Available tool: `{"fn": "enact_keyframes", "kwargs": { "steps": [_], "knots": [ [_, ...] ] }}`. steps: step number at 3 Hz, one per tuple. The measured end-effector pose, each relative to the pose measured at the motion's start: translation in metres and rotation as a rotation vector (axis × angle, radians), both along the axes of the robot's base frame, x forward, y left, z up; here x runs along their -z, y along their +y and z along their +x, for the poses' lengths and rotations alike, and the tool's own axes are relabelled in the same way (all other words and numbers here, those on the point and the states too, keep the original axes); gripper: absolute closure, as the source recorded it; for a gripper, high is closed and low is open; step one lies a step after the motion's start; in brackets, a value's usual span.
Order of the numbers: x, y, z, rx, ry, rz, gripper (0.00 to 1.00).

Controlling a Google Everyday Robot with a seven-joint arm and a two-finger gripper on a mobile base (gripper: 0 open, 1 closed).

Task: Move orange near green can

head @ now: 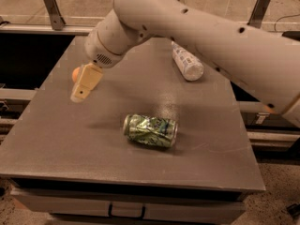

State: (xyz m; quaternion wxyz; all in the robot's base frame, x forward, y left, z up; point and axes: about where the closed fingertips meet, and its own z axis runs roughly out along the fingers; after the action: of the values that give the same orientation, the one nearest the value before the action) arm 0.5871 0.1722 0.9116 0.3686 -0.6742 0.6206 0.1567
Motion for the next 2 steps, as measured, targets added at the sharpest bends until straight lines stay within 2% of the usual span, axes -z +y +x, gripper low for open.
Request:
{"fn": "enact_keyframes", "kwargs": {
  "steps": [1,2],
  "knots": [
    [0.013,0.033,0.022,0.023,0.011,0.048,0.0],
    [0.033,0.056,0.043,0.047,0.019,0.077,0.0]
  ]
}}
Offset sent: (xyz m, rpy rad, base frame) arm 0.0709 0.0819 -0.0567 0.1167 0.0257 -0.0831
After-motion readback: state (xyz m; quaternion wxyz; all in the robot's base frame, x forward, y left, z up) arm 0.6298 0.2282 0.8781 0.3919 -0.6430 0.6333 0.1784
